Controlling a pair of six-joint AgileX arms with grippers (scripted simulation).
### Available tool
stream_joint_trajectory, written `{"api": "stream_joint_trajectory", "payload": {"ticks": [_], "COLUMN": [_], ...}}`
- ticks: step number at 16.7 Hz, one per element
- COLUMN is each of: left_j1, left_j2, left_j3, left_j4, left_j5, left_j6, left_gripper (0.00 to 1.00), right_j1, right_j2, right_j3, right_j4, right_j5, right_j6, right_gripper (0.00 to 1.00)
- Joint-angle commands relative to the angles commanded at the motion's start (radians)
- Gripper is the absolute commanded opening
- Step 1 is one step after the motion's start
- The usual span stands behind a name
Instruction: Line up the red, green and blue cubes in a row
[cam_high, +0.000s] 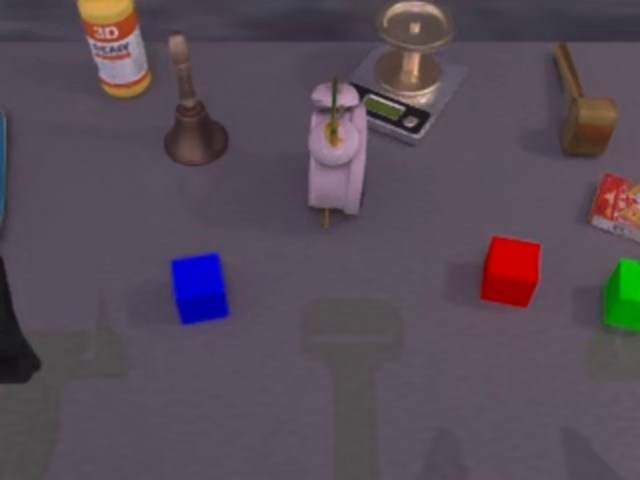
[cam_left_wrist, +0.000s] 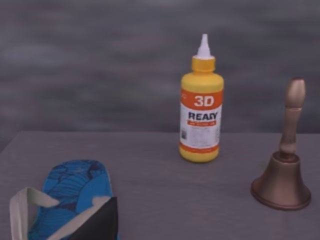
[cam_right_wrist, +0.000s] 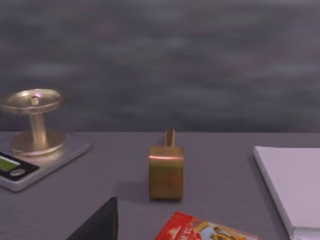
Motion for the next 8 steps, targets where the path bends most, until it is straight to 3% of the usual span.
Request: {"api": "stream_joint_trajectory", "payload": {"ticks": [4,8], "left_j1": [0.000,0.000], "left_j2": [0.000,0.000], "left_j3": [0.000,0.000], "left_j4": [0.000,0.000], "left_j5": [0.000,0.000], "left_j6": [0.000,0.000], "left_gripper": [1.00,1.00], "right_j1": [0.008,0.050], "right_j2": [0.031,0.219], "right_j3": [0.030,0.211], "right_j4": [-0.022,-0.144], "right_j5": [-0.001,-0.002], "right_j6": [-0.019,-0.124], "right_gripper": [1.00,1.00]}}
